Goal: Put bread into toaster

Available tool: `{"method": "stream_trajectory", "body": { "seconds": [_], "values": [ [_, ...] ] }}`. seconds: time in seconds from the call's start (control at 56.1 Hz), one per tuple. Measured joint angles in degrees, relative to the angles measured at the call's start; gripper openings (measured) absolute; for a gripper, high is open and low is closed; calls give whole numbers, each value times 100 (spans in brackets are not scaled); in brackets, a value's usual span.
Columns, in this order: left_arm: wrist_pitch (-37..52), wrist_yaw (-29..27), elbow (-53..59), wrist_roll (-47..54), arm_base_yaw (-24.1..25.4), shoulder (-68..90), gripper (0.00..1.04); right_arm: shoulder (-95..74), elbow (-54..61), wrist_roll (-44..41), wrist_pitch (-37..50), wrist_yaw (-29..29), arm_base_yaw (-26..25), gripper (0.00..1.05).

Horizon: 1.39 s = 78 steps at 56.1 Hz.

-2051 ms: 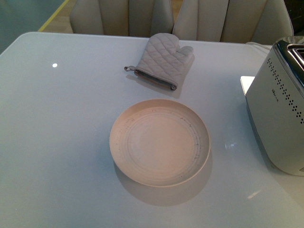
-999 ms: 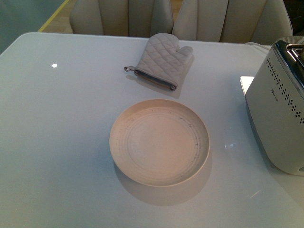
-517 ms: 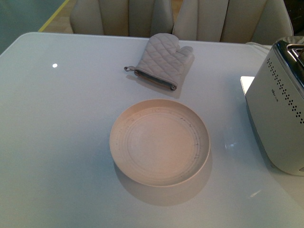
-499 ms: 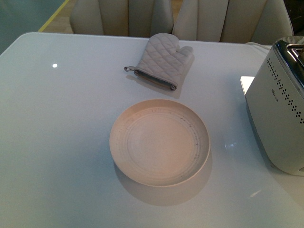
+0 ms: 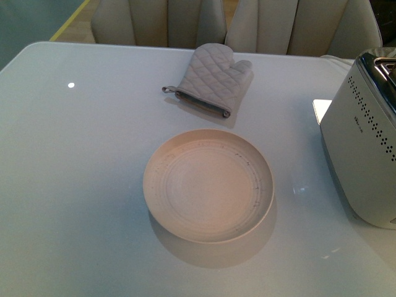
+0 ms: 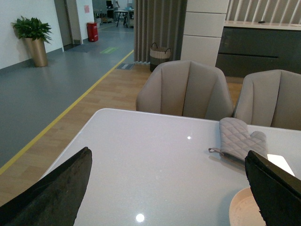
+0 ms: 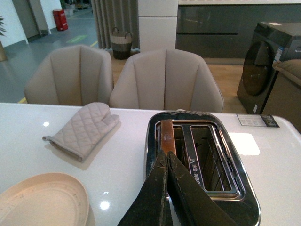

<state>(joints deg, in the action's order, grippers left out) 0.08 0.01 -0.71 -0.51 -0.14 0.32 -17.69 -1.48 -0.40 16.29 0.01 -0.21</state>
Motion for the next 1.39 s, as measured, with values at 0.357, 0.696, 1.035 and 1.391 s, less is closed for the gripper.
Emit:
{"method": "stream_trajectory", "body": {
  "seconds": [0.357,0.696,1.035,1.391],
  "values": [
    [0,-2,0,0,0,0,97,610,35,-2,-466,0,0,2],
    [0,-2,0,0,0,0,97,1716,33,0,-1609,2,7,2],
    [0,-2,0,0,0,0,97,1733,33,0,-1611,0,9,37],
    [0,-2,0,0,0,0,97,1733,33,2,-1611,0,9,97]
  ]
}}
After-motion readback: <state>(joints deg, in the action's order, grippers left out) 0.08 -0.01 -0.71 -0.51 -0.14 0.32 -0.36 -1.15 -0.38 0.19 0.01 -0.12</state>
